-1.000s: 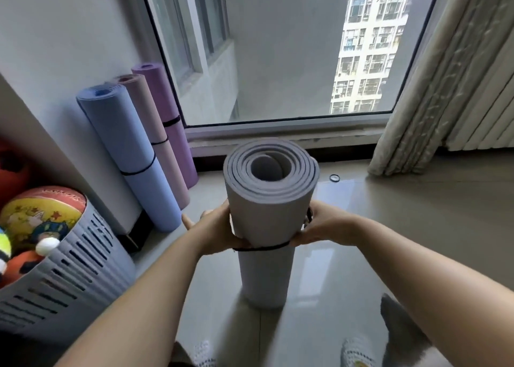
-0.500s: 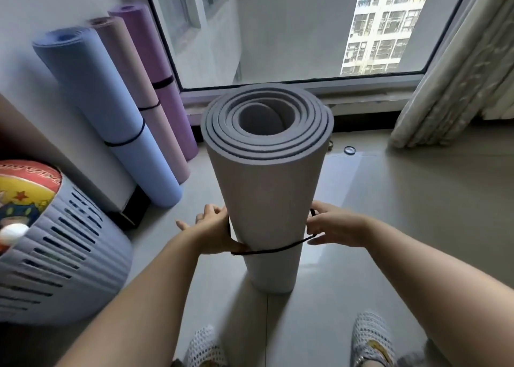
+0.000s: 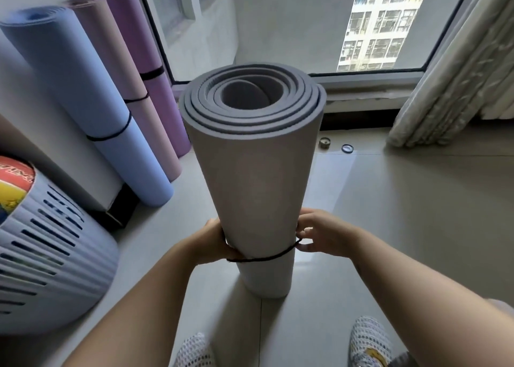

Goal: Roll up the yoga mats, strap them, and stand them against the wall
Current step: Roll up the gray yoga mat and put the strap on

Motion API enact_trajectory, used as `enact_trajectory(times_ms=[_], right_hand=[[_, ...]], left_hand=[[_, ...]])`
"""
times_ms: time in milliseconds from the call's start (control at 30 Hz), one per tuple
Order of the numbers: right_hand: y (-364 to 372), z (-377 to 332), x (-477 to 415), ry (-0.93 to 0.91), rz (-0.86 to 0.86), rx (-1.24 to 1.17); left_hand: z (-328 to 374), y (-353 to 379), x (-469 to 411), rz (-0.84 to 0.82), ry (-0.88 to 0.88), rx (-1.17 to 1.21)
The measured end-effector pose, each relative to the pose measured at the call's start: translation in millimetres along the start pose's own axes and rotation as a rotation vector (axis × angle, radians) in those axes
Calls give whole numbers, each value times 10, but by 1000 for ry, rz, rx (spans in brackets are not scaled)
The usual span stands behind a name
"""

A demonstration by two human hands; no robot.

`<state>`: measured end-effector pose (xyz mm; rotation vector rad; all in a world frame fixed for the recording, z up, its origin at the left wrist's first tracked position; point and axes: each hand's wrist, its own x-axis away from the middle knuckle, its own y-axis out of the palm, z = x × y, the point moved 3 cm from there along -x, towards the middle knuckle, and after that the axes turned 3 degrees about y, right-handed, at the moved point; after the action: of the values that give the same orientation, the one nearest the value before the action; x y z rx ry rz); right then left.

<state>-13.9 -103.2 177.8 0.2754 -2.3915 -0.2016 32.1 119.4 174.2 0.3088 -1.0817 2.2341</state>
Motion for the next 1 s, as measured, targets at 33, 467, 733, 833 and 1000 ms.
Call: enact_trajectory(times_ms=[33, 467, 733, 833, 1000], right_hand=[[8, 7, 10, 7, 0, -14], [20, 5, 165, -3, 154, 4], [203, -442, 636, -263, 432, 435], [397, -855, 1173, -530, 447, 649], [921, -1306, 1903, -749, 496, 990]], left_hand=[[31, -3, 29, -12, -4, 37], [-20, -75, 207, -49, -237, 633], [304, -223, 391, 111, -144, 481], [584, -447, 588, 299, -25, 461], [1148, -884, 1145, 511, 324, 440]])
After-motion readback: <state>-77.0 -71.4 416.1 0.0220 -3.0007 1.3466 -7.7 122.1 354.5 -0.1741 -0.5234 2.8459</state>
